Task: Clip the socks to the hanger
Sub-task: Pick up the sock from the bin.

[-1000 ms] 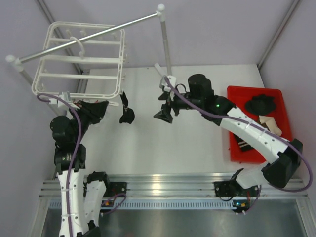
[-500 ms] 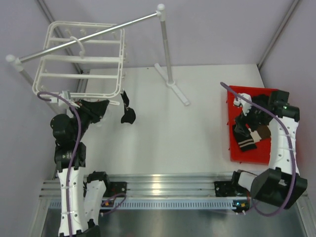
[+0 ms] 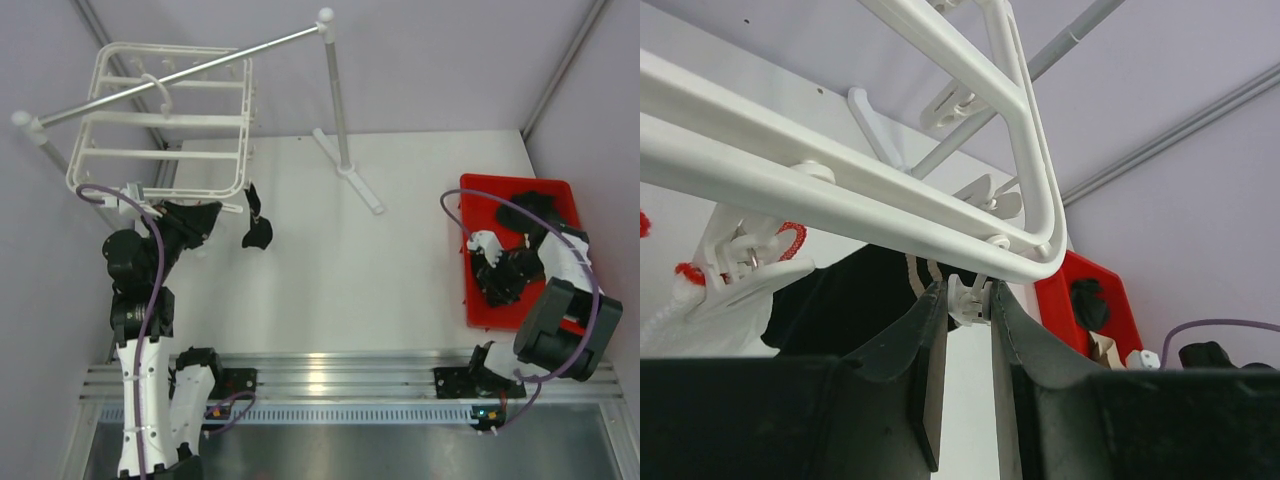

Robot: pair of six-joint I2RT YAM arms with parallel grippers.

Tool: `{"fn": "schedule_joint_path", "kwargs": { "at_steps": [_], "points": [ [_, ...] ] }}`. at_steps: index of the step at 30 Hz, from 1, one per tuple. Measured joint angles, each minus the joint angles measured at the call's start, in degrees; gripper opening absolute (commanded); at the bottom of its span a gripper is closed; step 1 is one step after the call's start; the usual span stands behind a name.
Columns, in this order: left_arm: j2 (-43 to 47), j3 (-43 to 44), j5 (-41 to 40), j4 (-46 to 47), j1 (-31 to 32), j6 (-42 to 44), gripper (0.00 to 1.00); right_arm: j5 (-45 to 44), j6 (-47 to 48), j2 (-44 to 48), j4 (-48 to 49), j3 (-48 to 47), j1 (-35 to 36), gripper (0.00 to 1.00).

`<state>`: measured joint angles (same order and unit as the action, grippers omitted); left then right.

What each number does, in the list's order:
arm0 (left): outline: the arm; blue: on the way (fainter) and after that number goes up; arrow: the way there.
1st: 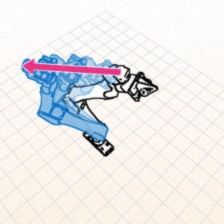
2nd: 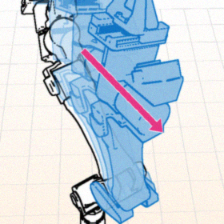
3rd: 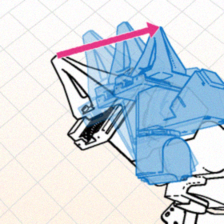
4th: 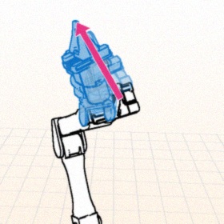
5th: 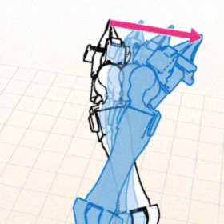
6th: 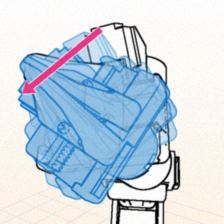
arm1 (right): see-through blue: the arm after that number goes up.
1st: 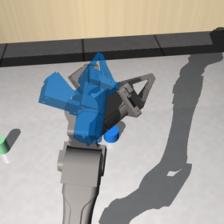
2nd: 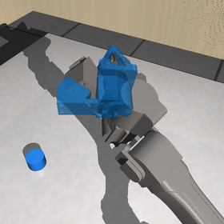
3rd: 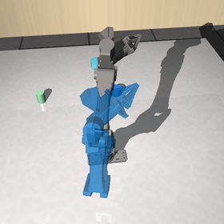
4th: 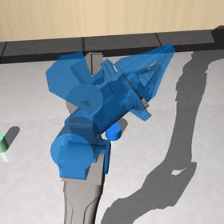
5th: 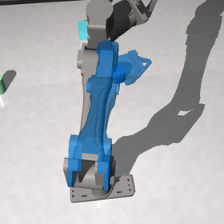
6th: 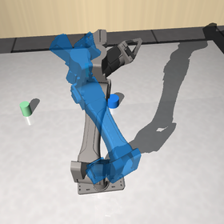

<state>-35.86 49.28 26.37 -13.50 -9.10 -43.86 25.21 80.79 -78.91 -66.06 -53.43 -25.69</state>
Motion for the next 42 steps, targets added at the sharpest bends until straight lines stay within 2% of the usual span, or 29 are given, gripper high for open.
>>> {"fn": "schedule_joint_path", "kwargs": {
  "at_steps": [4, 8, 9, 12, 13, 14, 21, 31, 36, 42],
  "points": [
    [-0.63, 0.0, 0.0, 0.0, 0.0, -0.17, 0.0, -1.57, 0.5, -2.84, 5.35, 3.54, 0.02, 0.52],
    [-0.81, 0.0, -0.02, 0.0, 0.0, -0.2, 0.0, -1.62, -0.07, -6.14, 11.28, 5.7, 0.02, 0.42],
    [-0.79, 0.0, -0.02, 0.0, 0.0, -0.2, 0.0, -1.62, -0.39, -6.58, 12.35, 5.92, 0.02, 0.32],
    [-0.81, -0.02, -0.04, 0.0, 0.0, -0.2, 0.0, -1.49, -1.33, -6.58, 15.63, 6.19, 0.02, 0.13],
    [-0.81, -0.04, -0.04, 0.0, 0.0, -0.2, 0.0, -1.42, -1.55, -6.56, 16.46, 6.21, 0.02, 0.03],
    [-0.81, -0.09, -0.04, 0.0, 0.0, -0.2, 0.0, -1.33, -1.86, -6.56, 17.07, 6.23, 0.02, 0.0],
    [-1.16, -0.22, -0.02, 0.02, 0.0, -0.17, 0.0, 0.83, -5.09, -5.77, 16.02, 5.03, -0.26, 0.0],
    [-1.16, -0.22, -0.02, 0.0, 0.0, 0.02, 0.0, 10.08, -17.4, -5.9, 6.75, -14.01, -1.79, 0.0],
    [-1.16, -0.22, -0.02, 0.02, 0.0, 0.02, 0.0, 12.31, -25.77, -7.61, 4.48, -19.89, -3.21, 0.0],
    [-1.16, -0.22, -0.04, 0.02, 0.0, 0.04, 0.0, 13.92, -36.72, -10.6, 4.46, -25.42, -8.35, 0.0]
  ]
}}
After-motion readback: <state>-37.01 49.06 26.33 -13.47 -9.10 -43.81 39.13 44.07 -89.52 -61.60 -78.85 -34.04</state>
